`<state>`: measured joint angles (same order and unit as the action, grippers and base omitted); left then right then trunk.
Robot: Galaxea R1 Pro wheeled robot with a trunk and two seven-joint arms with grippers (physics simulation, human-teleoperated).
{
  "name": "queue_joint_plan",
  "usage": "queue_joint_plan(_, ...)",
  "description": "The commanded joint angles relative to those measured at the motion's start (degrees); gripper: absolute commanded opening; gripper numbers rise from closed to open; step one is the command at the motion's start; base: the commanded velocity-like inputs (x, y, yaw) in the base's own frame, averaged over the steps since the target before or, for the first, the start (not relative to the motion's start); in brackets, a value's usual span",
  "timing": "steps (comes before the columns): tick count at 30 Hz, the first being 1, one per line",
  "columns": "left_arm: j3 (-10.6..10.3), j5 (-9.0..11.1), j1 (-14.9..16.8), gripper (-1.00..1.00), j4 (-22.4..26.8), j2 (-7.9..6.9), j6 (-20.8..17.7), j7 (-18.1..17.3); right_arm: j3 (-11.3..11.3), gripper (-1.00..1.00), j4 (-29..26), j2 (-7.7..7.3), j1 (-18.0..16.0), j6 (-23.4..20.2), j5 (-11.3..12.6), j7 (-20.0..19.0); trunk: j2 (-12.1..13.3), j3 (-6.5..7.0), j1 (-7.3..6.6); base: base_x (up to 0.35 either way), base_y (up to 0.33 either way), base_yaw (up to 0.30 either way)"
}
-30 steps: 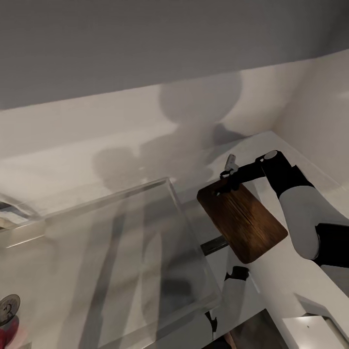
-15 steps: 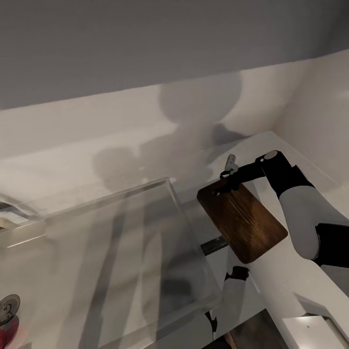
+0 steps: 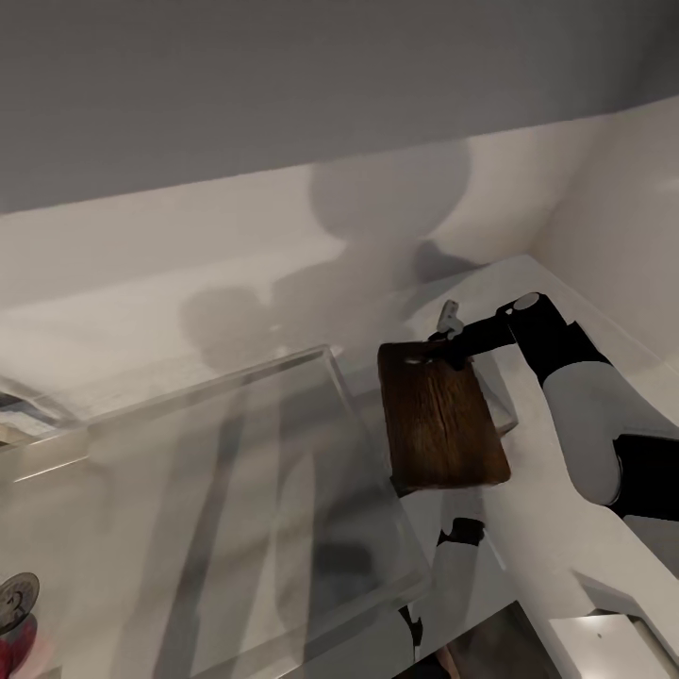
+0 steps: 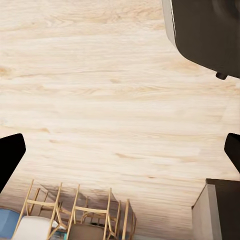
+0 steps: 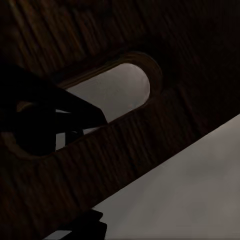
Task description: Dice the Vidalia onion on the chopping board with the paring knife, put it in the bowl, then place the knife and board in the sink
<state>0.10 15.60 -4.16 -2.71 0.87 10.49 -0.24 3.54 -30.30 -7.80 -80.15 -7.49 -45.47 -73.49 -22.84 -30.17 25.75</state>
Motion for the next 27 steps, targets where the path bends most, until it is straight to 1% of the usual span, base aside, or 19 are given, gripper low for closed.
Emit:
queue_joint_plan(1, -0.01, 0.22, 0.03, 1.0, -0.1, 0.01, 0.32, -0.03, 0.24, -1.0, -0.02, 0.06, 0.0, -0.86, -0.41, -0.44, -0.07, -0.07, 0.04, 0.0, 0.0, 0.0)
queue_joint_plan(27, -0.19, 0.22, 0.03, 1.0, -0.1, 0.01, 0.32, -0.03, 0.03, -1.0, -0.32, 0.07, 0.0, -0.73, -0.59, -0.96, -0.07, -0.07, 0.04, 0.0, 0.0, 0.0)
